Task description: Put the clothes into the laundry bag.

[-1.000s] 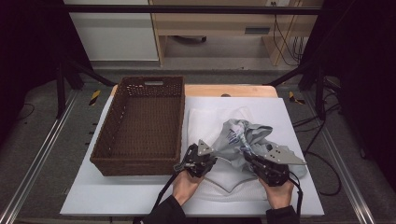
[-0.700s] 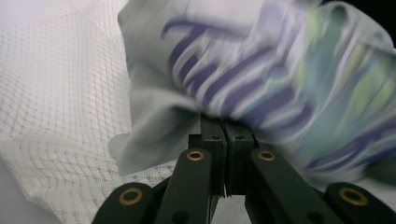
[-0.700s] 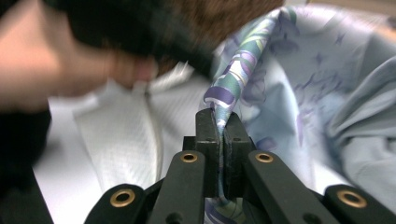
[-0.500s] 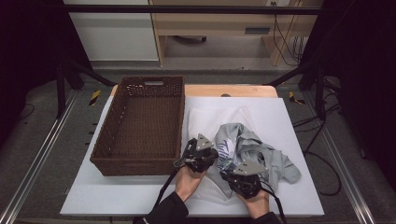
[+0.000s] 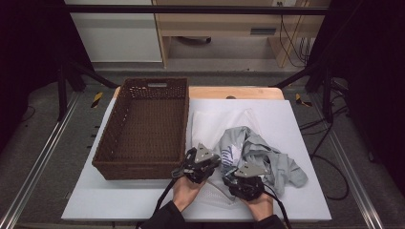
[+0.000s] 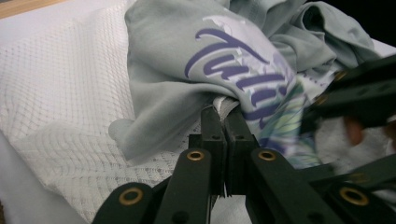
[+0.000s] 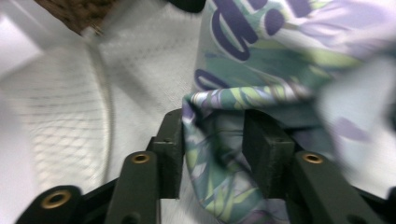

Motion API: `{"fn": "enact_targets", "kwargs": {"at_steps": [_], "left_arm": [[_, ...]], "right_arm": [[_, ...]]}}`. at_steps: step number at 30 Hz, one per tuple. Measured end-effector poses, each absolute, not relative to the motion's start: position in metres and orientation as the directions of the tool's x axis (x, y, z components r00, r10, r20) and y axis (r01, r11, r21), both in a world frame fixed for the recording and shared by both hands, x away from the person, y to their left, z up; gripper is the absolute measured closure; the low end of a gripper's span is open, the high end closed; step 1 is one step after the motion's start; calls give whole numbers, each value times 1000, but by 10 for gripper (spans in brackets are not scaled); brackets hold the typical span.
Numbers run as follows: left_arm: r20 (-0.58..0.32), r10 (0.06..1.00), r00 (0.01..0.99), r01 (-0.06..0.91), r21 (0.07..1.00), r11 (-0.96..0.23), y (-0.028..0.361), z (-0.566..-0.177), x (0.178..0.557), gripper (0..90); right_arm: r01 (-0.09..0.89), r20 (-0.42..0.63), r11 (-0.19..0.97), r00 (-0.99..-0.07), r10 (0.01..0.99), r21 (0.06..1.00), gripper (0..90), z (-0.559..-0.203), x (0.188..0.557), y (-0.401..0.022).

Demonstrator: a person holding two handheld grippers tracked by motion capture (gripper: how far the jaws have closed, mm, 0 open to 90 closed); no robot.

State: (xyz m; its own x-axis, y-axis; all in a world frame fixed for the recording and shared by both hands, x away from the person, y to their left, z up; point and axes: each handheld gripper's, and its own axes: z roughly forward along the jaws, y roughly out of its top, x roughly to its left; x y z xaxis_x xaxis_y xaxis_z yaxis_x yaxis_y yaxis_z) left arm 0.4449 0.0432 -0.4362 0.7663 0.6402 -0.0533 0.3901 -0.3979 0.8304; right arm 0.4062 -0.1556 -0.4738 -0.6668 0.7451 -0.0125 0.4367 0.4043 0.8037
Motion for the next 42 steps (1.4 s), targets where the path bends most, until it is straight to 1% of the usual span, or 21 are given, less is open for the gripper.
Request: {"fn": "enact_targets", "kwargs": {"at_steps": [2, 5, 6, 8, 11, 14, 17, 18, 19, 20, 21, 23, 24, 26, 28, 30, 33, 35, 37, 39, 42], "left_arm": [[-42, 644, 764, 389, 826, -408, 45, -439, 444, 882], [-50, 646, 761, 395, 827, -401, 47, -441, 443, 882], [-47, 644, 764, 391, 827, -404, 47, -441, 442, 882], [-35, 640, 767, 383, 826, -414, 47, -441, 440, 882], [-21, 638, 770, 376, 823, -426, 49, -443, 437, 882], [-37, 638, 769, 386, 823, -418, 51, -445, 438, 882], [-31, 637, 770, 383, 821, -422, 51, -445, 438, 882], [-28, 637, 770, 381, 821, -424, 51, -445, 438, 882], [-28, 637, 770, 382, 821, -425, 51, -445, 438, 882], [-28, 639, 769, 383, 820, -425, 51, -445, 438, 882], [-31, 639, 769, 386, 819, -425, 51, -445, 438, 882], [-38, 647, 762, 398, 816, -420, 51, -446, 439, 882], [-43, 649, 760, 403, 814, -418, 51, -446, 439, 882], [-52, 655, 754, 414, 812, -412, 51, -445, 440, 882], [-50, 664, 746, 417, 813, -407, 50, -443, 440, 882], [-58, 669, 741, 424, 813, -399, 50, -441, 442, 882], [-92, 674, 733, 440, 820, -365, 49, -435, 444, 883], [-92, 671, 735, 433, 826, -361, 46, -430, 444, 883], [-78, 667, 741, 418, 831, -368, 41, -423, 443, 883], [-53, 666, 744, 393, 841, -372, 35, -415, 441, 884], [-42, 660, 750, 367, 856, -363, 34, -405, 440, 885]], "right_arm": [[411, -14, 378, -661, 750, 829, 508, -465, 397, -163], [386, -13, 341, -645, 764, 857, 452, -451, 394, -173], [376, -13, 321, -632, 775, 869, 434, -444, 396, -177], [371, -18, 294, -595, 804, 881, 368, -435, 401, -181], [367, 9, 222, -534, 845, 903, 318, -421, 415, -185], [394, 58, 181, -523, 851, 901, 300, -415, 431, -181], [438, 63, 204, -523, 850, 876, 301, -422, 448, -170], [453, 66, 213, -526, 848, 866, 328, -425, 452, -168], [472, 67, 232, -533, 843, 850, 388, -429, 457, -165], [499, 80, 242, -540, 838, 832, 472, -433, 460, -162], [514, 87, 257, -553, 829, 818, 617, -437, 462, -160], [520, 95, 280, -581, 808, 807, 806, -438, 461, -160], [517, 95, 284, -589, 803, 807, 876, -436, 460, -163], [501, 92, 277, -594, 799, 820, 887, -430, 455, -169], [450, 79, 261, -608, 790, 854, 890, -419, 444, -180], [410, 91, 233, -632, 770, 882, 891, -410, 432, -188], [365, 105, 224, -695, 711, 904, 891, -402, 412, -192], [357, 103, 249, -730, 675, 900, 890, -408, 400, -188], [368, 108, 277, -750, 652, 888, 890, -421, 393, -178], [380, 113, 295, -758, 642, 877, 889, -432, 392, -167], [416, 105, 332, -743, 661, 847, 890, -450, 402, -153]]}}
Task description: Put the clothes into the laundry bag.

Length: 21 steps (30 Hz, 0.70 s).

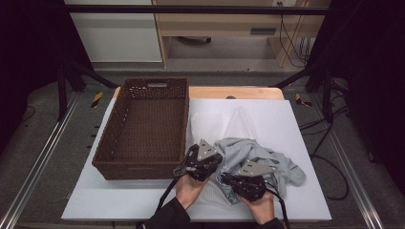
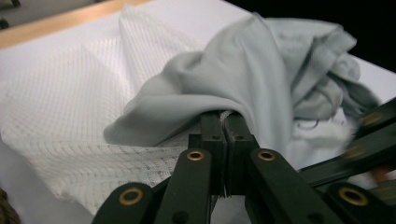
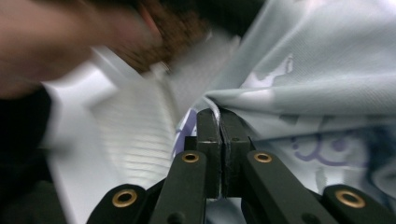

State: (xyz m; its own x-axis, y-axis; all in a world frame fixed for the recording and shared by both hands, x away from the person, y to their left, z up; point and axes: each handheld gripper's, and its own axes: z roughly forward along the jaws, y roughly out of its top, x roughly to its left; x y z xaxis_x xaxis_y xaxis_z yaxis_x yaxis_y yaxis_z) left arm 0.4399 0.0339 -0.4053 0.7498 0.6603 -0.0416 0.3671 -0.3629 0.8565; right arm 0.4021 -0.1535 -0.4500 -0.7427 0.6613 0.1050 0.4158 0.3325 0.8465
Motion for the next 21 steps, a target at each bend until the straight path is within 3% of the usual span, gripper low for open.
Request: {"fn": "enact_targets", "kwargs": {"at_steps": [8, 10, 13, 14, 15, 21], "left_arm": [[-52, 644, 764, 373, 849, -374, 43, -415, 438, 885], [-59, 644, 763, 379, 848, -371, 49, -420, 438, 884], [-68, 640, 765, 383, 847, -368, 54, -424, 437, 883], [-68, 640, 765, 383, 847, -368, 54, -424, 437, 883], [-66, 641, 764, 379, 851, -364, 58, -426, 434, 882], [-48, 639, 767, 374, 843, -386, 58, -431, 431, 881]], "right_arm": [[457, -8, 379, -630, 777, 805, 871, -483, 436, -135], [464, 2, 378, -634, 773, 801, 825, -485, 436, -133], [447, 5, 379, -651, 759, 810, 676, -480, 428, -137], [447, 5, 379, -651, 759, 810, 676, -480, 428, -137], [408, -32, 393, -659, 751, 824, 585, -470, 415, -141], [359, -39, 314, -602, 797, 879, 439, -443, 397, -164]]}}
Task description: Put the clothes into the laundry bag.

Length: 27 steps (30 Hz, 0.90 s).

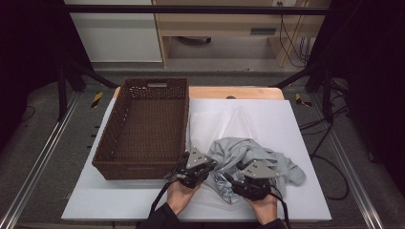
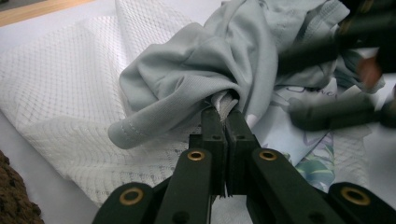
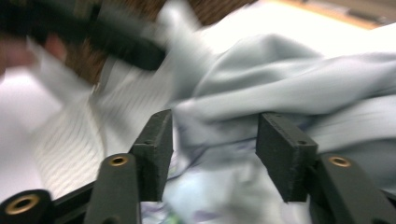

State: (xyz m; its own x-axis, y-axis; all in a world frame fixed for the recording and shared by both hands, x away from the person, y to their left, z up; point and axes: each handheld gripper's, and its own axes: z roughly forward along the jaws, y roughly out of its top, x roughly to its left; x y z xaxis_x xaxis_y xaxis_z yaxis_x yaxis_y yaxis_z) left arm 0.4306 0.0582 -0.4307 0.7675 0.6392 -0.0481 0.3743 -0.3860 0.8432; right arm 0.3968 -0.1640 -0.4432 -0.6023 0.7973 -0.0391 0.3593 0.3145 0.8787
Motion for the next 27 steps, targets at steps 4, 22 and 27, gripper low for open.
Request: {"fn": "enact_targets", "kwargs": {"at_steps": [4, 22, 27], "left_arm": [[-44, 637, 770, 370, 843, -389, 58, -431, 431, 881], [-43, 640, 767, 386, 828, -407, 57, -438, 434, 882], [-59, 651, 757, 399, 831, -388, 60, -434, 436, 882]], "right_arm": [[356, -31, 262, -542, 840, 897, 386, -429, 405, -176], [561, 74, 293, -540, 838, 774, 784, -452, 466, -145], [512, 75, 266, -551, 831, 817, 845, -441, 457, -158]]}}
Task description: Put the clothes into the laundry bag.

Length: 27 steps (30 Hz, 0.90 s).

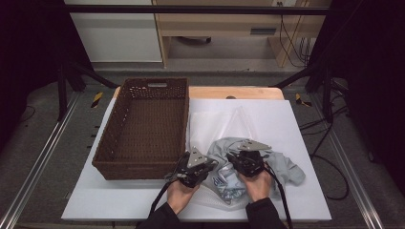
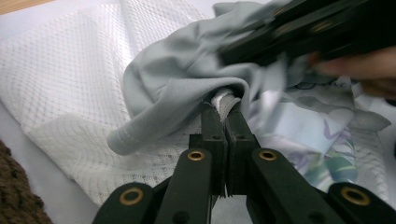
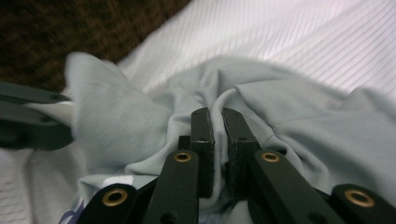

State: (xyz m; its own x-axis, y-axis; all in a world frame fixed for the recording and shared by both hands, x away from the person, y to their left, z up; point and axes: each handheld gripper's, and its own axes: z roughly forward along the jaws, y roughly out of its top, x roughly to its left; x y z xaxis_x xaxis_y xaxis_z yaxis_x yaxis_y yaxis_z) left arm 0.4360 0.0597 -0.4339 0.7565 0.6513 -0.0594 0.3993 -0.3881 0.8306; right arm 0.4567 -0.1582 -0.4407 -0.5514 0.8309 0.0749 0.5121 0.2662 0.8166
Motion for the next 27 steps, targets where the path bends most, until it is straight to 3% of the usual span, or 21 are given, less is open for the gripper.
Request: {"fn": "enact_targets", "kwargs": {"at_steps": [6, 12, 18, 21, 24, 27], "left_arm": [[-85, 666, 741, 420, 832, -362, 59, -426, 439, 882], [-96, 645, 758, 395, 854, -338, 50, -410, 439, 884], [-54, 620, 782, 338, 874, -350, 40, -396, 427, 886], [-49, 617, 786, 344, 863, -370, 42, -400, 426, 886], [-62, 625, 778, 374, 845, -383, 50, -416, 429, 885], [-64, 630, 774, 378, 844, -379, 56, -420, 430, 884]], "right_arm": [[373, 91, 215, -652, 753, 903, 845, -415, 412, -182], [387, 125, 253, -727, 675, 887, 844, -438, 389, -162], [431, 104, 279, -679, 727, 858, 843, -460, 415, -139], [437, 74, 289, -645, 760, 852, 840, -467, 427, -133], [412, -29, 344, -605, 795, 844, 823, -485, 437, -122], [413, -27, 344, -606, 795, 843, 791, -486, 436, -122]]}}
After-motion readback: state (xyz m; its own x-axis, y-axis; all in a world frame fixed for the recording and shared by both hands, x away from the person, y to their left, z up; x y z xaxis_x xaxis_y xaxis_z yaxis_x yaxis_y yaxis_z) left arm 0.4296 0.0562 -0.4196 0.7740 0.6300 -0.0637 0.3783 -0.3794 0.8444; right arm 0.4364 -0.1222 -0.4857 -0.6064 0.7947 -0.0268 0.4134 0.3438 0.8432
